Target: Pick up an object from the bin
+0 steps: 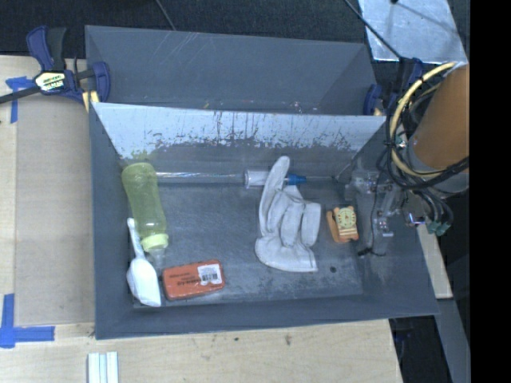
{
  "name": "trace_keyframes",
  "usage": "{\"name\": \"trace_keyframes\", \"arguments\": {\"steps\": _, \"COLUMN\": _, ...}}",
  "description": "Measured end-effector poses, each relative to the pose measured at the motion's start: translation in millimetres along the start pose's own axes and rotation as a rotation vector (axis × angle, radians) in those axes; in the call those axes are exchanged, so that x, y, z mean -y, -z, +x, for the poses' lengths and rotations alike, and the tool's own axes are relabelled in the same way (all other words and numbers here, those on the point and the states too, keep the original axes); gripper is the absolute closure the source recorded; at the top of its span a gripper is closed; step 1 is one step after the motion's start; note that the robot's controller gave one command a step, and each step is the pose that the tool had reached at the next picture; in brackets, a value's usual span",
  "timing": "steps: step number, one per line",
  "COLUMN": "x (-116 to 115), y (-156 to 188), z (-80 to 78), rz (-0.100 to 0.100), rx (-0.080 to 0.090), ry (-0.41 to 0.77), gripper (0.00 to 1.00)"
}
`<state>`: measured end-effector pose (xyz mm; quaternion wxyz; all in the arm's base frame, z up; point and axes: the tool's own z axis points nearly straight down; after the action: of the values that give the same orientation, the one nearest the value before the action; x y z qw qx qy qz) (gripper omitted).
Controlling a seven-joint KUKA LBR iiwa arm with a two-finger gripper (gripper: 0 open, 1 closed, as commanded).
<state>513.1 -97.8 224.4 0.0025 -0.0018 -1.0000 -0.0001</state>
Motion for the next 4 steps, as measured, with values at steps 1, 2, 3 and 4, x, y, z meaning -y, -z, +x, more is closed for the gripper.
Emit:
{"name": "trace_keyframes", "arguments": {"steps": 1, "x": -0.5, "y": 4.7, "z": -1.5, "rz": 0.001, "rx": 0.009, "ry": 0.003, "gripper": 0.00}}
{"name": "trace_keyframes", "arguments": {"steps": 2, "x": -8.9, "y": -35.6, "z": -22.7, "rz": 0.003, "rx": 0.018, "ry": 0.030, "gripper": 0.00}}
{"name": "trace_keyframes", "arguments": {"steps": 3, "x": -43.4, "y": -83.6, "z": -20.4, "rz": 0.001, "rx": 0.009, "ry": 0.005, "gripper": 0.00}}
{"name": "trace_keyframes", "arguments": {"steps": 4, "x": -52.1, "y": -119.7, "z": -23.9, "rz": -0.001, "rx": 0.008, "ry": -0.047, "gripper": 0.00}}
